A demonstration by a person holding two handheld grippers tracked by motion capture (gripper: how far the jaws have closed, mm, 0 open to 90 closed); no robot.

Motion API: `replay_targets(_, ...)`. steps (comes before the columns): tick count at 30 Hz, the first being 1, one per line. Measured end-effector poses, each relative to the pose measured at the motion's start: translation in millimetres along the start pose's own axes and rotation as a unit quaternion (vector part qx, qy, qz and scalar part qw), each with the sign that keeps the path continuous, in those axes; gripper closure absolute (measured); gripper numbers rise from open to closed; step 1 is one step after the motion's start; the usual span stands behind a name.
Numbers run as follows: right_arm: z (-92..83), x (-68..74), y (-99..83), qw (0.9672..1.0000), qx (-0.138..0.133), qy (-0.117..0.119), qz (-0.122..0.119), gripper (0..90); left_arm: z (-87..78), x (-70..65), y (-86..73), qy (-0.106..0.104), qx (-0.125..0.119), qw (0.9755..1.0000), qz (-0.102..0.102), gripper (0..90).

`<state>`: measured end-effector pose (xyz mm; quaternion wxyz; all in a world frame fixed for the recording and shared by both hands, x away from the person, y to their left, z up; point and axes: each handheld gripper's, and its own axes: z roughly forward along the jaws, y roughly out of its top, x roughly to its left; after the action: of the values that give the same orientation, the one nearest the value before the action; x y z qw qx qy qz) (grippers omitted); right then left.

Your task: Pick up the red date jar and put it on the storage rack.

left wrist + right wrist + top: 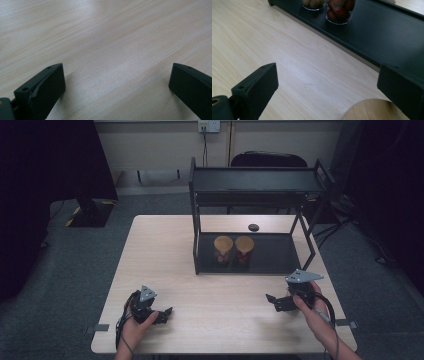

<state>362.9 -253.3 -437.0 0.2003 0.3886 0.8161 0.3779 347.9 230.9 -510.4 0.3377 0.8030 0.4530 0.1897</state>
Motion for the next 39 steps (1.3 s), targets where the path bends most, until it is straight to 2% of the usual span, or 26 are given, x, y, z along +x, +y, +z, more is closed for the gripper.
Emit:
replay_targets(10,-10.9,-13.6,-8.9,0.9998,-0.004,-0.016,0.005,2.6,0.0,0.0,0.0,0.000,0.000,1.0000,0.000,0.2)
replay_targets(20,-17.6,-18.6,-17.1,0.9999,-0.005,-0.015,0.000,2.7,0.0,0.0,0.0,0.000,0.000,1.0000,0.000,0.2)
replay_targets(30,-22.7,-24.5,-24.8,0.9995,-0.025,-0.014,0.013,2.7,0.0,0.0,0.0,0.000,0.000,1.0000,0.000,0.1)
replay_targets(39,-27.4,-35.6,-36.6,0.9993,-0.024,-0.011,0.026,2.7,0.0,0.0,0.0,0.000,0.000,1.0000,0.000,0.1)
